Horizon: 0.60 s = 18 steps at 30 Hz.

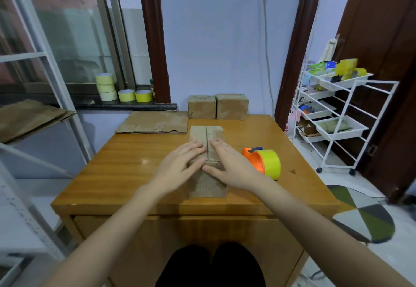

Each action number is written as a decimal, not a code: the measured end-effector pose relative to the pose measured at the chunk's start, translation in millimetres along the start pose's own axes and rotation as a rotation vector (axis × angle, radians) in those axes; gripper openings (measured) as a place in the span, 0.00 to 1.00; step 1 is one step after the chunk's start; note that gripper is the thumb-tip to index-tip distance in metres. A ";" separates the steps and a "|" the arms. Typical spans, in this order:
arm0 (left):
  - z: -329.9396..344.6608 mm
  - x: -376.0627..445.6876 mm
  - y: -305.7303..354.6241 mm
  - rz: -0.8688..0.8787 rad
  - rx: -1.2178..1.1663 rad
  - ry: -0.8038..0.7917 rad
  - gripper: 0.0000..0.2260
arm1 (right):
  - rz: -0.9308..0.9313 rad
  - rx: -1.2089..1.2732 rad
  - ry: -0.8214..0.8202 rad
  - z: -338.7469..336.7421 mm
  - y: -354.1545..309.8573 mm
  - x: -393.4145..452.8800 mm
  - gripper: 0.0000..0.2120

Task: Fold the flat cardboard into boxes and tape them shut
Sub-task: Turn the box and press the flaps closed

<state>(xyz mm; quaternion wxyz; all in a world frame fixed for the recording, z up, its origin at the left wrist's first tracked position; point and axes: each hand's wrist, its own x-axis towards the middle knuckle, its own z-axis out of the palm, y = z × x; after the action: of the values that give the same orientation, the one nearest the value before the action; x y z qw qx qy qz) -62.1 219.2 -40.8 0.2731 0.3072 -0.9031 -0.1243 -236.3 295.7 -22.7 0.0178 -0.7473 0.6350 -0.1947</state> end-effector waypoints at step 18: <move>21.0 2.6 115.5 0.218 0.034 0.107 0.17 | 0.327 0.036 0.487 -18.7 86.8 -95.2 0.25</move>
<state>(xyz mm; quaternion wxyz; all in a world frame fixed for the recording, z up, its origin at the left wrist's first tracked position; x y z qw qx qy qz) -132.1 308.9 -11.7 0.3275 0.2178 -0.9173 -0.0617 -335.1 374.1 -54.8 -0.0907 -0.5657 0.7291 -0.3743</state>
